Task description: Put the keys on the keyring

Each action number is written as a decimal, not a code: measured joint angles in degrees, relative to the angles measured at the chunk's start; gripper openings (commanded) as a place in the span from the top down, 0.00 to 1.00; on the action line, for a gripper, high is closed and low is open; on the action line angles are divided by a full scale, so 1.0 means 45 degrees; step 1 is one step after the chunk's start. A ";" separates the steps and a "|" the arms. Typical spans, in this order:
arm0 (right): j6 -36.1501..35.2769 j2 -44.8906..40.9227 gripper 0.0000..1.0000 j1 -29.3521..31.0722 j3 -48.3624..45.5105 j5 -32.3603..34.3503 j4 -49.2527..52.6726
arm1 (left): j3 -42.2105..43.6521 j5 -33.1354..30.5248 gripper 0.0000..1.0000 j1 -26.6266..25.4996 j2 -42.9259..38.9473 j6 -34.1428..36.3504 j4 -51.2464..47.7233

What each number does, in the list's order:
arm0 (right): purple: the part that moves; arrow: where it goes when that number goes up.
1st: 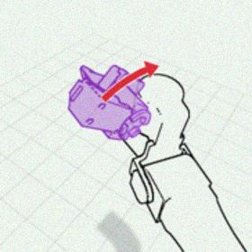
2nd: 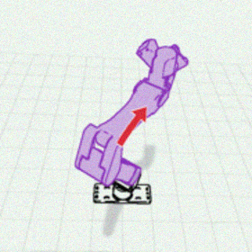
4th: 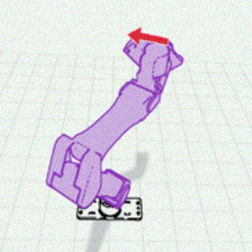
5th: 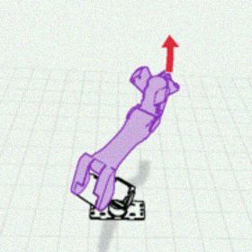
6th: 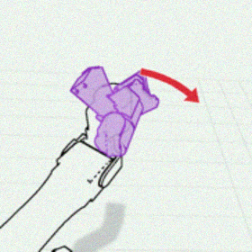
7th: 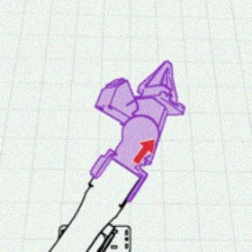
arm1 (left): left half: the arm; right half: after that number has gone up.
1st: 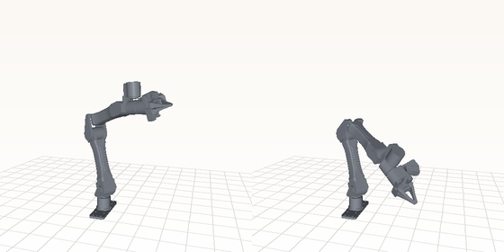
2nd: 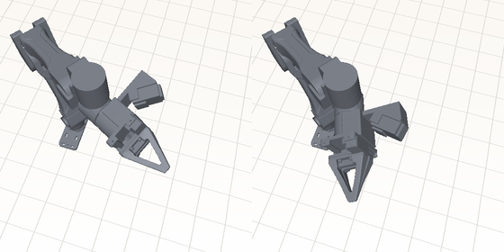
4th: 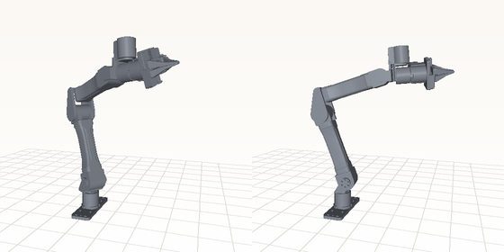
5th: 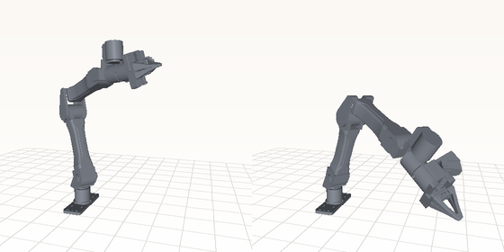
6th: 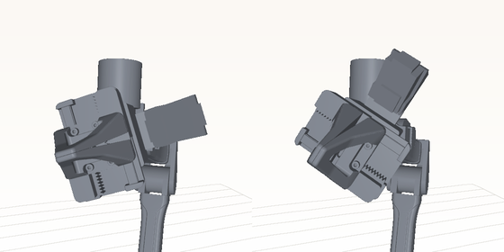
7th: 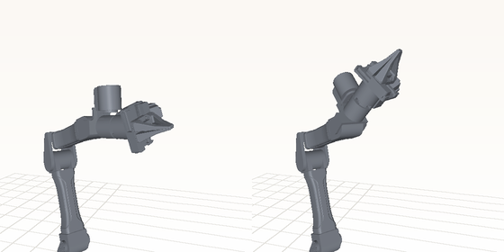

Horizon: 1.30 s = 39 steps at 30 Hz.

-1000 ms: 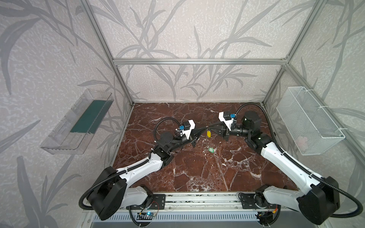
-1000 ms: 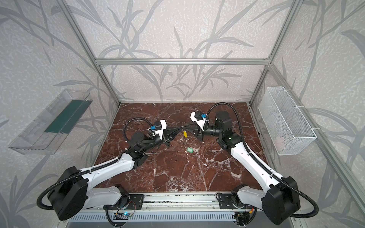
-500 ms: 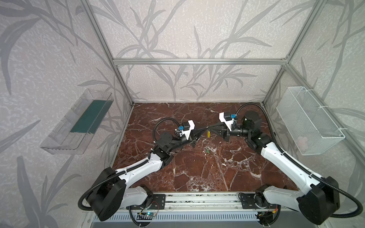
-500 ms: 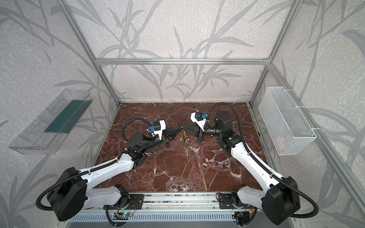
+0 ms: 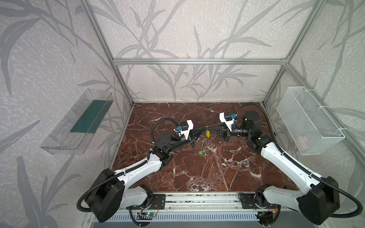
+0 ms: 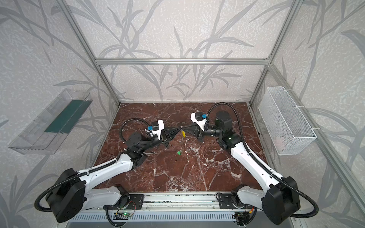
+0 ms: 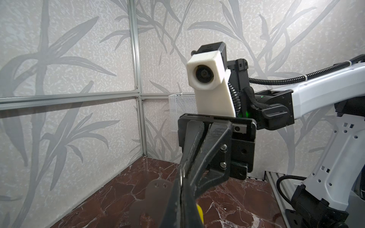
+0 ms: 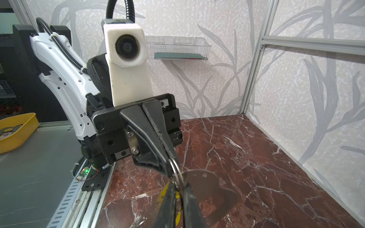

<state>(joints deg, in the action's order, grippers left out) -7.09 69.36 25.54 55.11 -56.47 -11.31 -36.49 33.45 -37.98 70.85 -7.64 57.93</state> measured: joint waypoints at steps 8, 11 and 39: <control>0.0287 0.0058 1.00 -0.0039 0.0000 -0.0379 -0.0219 | 0.0000 0.0185 1.00 0.0034 0.0223 -0.0126 0.0384; 0.0340 0.0126 1.00 -0.0083 0.0000 -0.0481 -0.0267 | -0.0005 0.0233 1.00 0.0053 0.0321 -0.0214 0.0486; -0.5377 0.1855 1.00 0.1729 0.4337 0.5678 0.8330 | -0.1311 -0.4221 0.75 -0.0160 -0.3415 0.4619 -0.9360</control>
<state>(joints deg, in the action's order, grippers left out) -31.29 77.71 33.32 74.63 -30.92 26.17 -42.39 14.46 -38.70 55.48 13.15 15.81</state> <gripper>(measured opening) 0.047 0.257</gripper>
